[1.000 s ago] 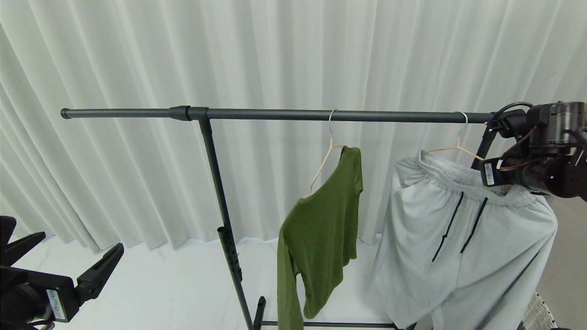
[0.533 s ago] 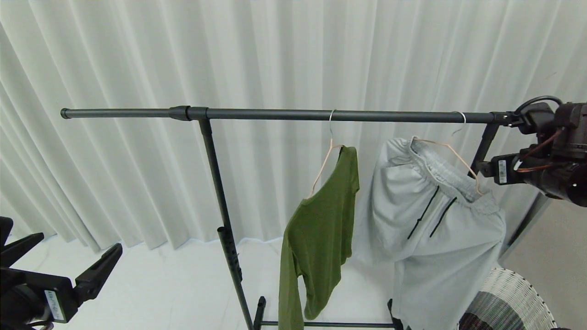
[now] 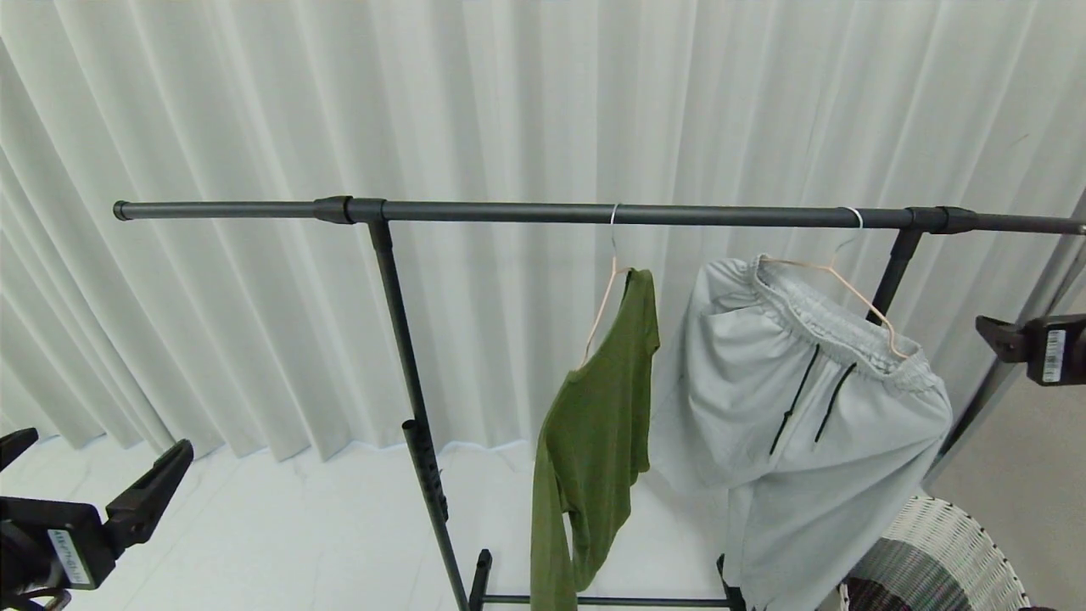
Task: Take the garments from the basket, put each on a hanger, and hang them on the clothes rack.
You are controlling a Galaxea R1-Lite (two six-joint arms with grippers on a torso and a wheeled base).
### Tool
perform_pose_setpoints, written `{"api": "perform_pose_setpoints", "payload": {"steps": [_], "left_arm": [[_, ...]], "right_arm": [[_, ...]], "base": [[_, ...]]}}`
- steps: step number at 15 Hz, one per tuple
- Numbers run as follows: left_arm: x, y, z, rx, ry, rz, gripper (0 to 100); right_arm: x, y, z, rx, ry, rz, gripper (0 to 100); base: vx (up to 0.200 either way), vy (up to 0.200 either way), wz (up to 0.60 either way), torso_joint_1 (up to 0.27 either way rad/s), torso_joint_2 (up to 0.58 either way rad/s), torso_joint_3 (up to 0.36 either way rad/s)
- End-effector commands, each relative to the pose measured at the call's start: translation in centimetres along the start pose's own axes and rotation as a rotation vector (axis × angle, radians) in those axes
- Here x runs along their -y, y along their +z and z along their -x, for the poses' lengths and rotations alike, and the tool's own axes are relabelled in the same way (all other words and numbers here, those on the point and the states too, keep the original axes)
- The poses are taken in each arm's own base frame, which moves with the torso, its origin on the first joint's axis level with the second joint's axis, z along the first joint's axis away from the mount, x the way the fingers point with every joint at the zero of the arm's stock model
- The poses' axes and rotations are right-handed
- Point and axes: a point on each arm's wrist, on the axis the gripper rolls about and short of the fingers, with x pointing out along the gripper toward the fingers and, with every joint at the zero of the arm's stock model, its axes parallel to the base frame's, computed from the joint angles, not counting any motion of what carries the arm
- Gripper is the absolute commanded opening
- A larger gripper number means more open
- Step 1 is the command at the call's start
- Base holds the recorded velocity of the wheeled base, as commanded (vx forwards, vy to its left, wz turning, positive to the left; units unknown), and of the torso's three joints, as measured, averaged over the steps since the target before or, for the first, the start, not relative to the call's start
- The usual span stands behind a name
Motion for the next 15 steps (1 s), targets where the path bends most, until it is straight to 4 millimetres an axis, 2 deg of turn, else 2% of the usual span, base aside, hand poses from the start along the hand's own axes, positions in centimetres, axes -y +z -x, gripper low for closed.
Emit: {"api": "perform_pose_setpoints", "payload": {"steps": [1, 4, 7, 9, 12, 15], "left_arm": [[-1.1, -0.3, 1.1, 0.024, 0.106, 0.036, 100], [-1.5, -1.7, 2.2, 0.015, 0.198, 0.103, 100], [-1.3, -2.7, 3.1, 0.029, 0.205, 0.104, 100], [-0.9, -4.3, 3.7, 0.009, 0.201, 0.102, 100], [-0.2, -7.4, 5.3, -0.022, 0.184, 0.091, 100], [0.4, -10.0, 7.8, -0.026, 0.182, 0.087, 100]], "right_arm": [[1.9, -0.9, 3.4, 0.045, -0.054, -0.021, 100], [2.8, -3.3, 5.8, 0.030, -0.090, -0.020, 100], [3.1, -5.2, 8.0, -0.006, -0.091, -0.012, 100], [3.4, -6.5, 9.6, -0.018, -0.093, -0.012, 100], [3.6, -11.1, 13.0, -0.054, -0.091, 0.003, 100], [4.1, -14.2, 16.5, -0.104, -0.090, 0.017, 100]], "base": [[0.000, 0.000, 0.00, 0.000, 0.00, 0.000], [0.000, 0.000, 0.00, 0.000, 0.00, 0.000], [0.000, 0.000, 0.00, 0.000, 0.00, 0.000], [0.000, 0.000, 0.00, 0.000, 0.00, 0.000], [0.000, 0.000, 0.00, 0.000, 0.00, 0.000], [0.000, 0.000, 0.00, 0.000, 0.00, 0.000]]}}
